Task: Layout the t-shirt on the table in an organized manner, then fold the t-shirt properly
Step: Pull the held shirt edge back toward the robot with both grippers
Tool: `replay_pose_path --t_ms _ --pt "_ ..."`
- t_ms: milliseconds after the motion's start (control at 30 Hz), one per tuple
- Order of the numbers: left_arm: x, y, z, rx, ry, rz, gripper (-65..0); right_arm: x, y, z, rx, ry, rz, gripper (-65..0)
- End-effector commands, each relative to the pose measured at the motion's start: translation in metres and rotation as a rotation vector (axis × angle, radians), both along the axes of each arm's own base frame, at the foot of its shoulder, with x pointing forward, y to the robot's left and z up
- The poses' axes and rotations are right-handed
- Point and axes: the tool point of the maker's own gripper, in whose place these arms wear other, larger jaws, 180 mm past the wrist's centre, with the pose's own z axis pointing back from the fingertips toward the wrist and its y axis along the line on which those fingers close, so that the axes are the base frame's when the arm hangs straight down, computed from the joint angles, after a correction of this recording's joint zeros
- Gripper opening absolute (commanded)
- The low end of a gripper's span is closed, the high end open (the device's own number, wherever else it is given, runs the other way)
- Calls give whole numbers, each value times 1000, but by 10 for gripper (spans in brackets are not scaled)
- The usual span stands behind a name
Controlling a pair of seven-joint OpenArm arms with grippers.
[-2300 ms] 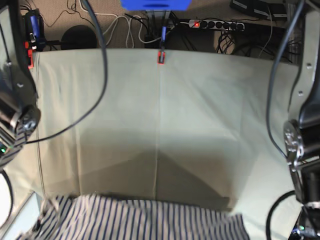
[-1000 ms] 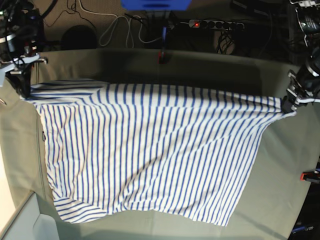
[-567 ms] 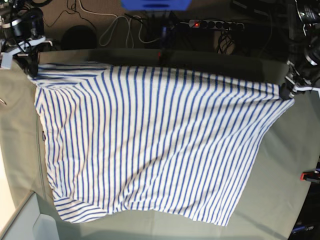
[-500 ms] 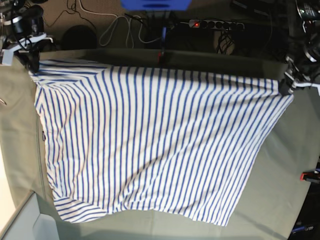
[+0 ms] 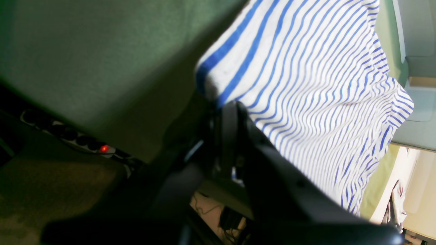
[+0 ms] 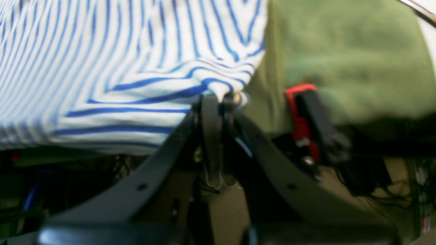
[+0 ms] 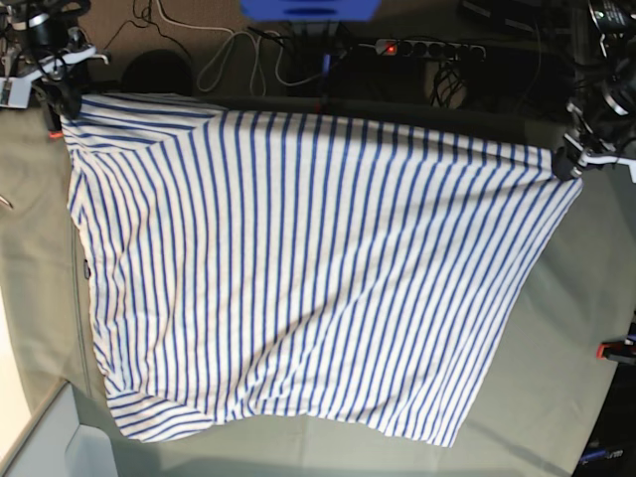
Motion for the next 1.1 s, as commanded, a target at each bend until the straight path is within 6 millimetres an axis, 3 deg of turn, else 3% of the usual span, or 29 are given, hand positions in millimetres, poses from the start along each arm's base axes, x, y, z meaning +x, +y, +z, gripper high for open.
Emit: replay_pose_path --t_ms 0,100,267,567,667,833,1067 --pt "3 9 9 17 -27 11 -649 -5 -1 4 1 -12 12 -650" --pt "3 9 8 18 -24 12 -649 -13 -4 -8 23 14 -11 -650" --pt "7 6 10 11 -35 7 -649 -10 -1 -9 30 11 -6 -650" --pt "15 10 6 -2 -41 26 -649 39 0 4 34 -115 -4 -650" --pt "24 13 1 -23 -43 46 -649 55 -1 9 25 -149 1 -650" --pt "46 -4 -13 -76 -36 21 -649 81 -2 7 -54 -139 32 -650" --pt "91 -26 7 -93 -121 -39 -649 111 -5 -2 -73 -138 35 -650"
